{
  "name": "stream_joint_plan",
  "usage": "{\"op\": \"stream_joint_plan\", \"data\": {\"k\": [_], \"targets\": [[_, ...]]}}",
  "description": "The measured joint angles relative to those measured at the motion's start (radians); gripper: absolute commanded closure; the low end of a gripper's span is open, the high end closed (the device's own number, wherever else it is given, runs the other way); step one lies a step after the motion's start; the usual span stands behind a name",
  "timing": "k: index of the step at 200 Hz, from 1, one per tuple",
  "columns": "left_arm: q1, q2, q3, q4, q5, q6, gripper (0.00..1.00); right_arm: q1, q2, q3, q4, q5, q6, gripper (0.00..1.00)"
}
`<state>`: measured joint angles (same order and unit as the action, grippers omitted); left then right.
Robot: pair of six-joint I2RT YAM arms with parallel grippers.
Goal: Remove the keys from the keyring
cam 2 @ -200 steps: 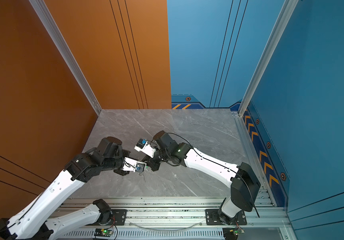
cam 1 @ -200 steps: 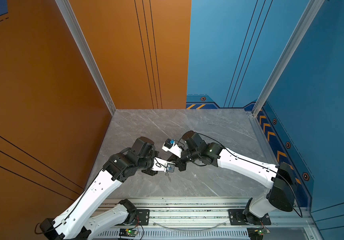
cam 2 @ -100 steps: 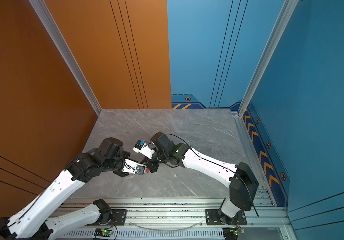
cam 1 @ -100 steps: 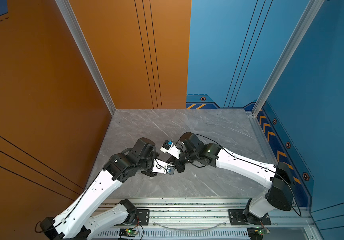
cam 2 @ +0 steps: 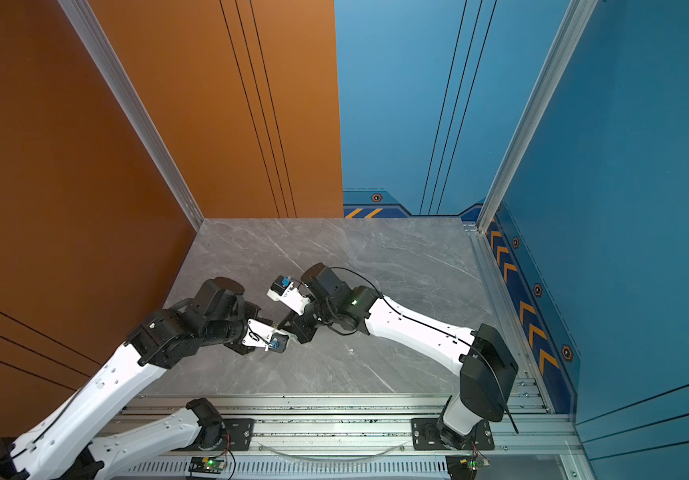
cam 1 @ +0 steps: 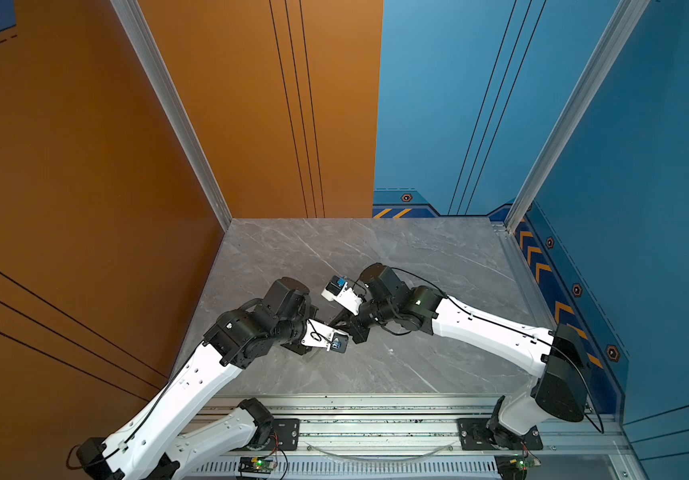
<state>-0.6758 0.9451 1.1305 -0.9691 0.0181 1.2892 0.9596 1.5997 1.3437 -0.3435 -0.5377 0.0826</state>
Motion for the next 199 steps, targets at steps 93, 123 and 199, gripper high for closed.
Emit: {"op": "stream_joint_plan", "data": {"k": [93,123,199], "targets": [[-0.019,0.028,-0.001,-0.001,-0.014,0.025,1.00,0.008,0.002,0.002,0.011,0.023,0.026,1.00],[-0.023,0.035,-0.001,-0.001,-0.016,0.028,1.00,0.011,0.011,0.013,-0.010,0.046,0.026,1.00],[-0.044,0.028,-0.002,0.007,-0.053,0.027,1.00,0.014,0.008,0.013,-0.011,0.074,0.064,1.00]]}}
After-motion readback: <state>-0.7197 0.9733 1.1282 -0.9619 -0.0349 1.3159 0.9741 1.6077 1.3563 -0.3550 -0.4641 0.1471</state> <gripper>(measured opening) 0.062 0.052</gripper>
